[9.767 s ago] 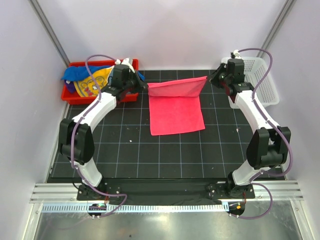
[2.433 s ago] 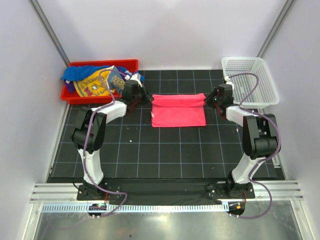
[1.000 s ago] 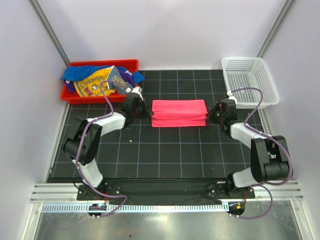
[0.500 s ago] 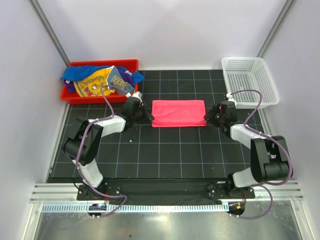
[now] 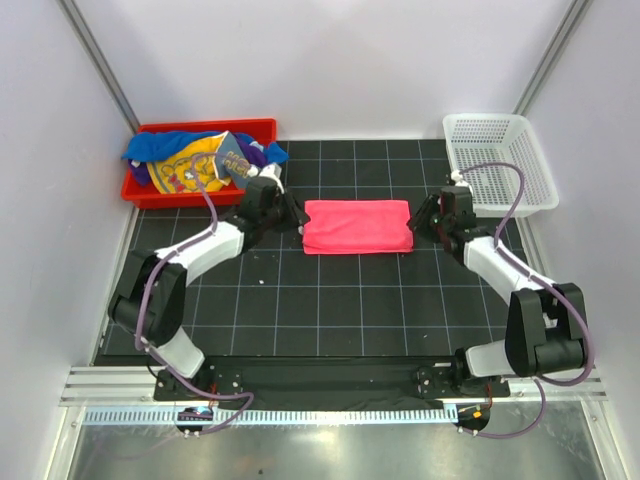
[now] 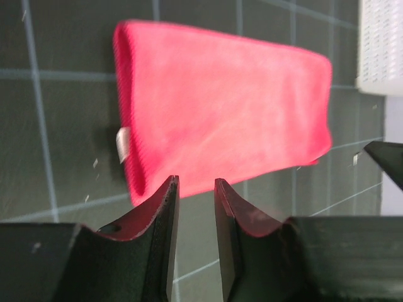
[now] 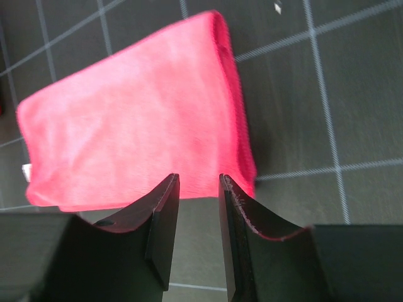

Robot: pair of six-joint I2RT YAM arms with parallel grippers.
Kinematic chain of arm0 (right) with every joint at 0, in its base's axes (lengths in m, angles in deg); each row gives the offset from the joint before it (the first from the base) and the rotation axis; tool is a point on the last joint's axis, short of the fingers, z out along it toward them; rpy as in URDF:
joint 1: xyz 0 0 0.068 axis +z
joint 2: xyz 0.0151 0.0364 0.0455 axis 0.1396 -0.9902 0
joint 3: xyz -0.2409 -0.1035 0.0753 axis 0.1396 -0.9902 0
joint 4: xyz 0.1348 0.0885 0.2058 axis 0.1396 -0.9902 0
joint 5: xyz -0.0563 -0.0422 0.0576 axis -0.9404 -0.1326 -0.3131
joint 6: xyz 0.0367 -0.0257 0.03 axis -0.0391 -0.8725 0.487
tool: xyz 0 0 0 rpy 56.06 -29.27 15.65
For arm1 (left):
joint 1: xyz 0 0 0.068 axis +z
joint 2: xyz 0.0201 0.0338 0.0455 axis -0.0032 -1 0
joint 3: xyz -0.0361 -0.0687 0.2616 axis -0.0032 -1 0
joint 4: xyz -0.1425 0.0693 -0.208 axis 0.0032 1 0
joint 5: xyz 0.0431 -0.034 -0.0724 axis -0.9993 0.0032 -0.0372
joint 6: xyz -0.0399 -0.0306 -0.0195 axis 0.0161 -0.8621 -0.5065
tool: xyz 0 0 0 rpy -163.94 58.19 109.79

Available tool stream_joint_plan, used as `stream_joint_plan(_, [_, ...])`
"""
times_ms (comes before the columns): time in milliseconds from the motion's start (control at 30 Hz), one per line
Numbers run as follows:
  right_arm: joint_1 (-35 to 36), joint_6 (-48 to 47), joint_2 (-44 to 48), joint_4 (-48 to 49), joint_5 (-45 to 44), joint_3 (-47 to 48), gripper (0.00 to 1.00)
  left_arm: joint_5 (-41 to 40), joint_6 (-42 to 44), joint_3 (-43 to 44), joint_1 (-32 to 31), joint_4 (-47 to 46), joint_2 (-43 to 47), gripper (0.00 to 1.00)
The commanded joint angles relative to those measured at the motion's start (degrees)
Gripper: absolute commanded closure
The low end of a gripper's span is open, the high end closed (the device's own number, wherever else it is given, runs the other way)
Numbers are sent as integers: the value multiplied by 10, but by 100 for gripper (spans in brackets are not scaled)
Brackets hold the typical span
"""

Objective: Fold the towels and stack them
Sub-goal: Fold the towel

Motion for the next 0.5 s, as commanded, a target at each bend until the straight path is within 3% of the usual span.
stream_joint_plan(0, [12, -20, -30, -29, 5, 61, 62, -1, 14, 75, -3, 27, -33, 68])
stream_joint_plan(200, [13, -25, -119, -27, 36, 80, 62, 20, 10, 122, -2, 43, -122, 73])
stream_joint_plan(467, [4, -6, -179, -20, 24, 37, 64, 1, 1, 106, -2, 71, -170, 76])
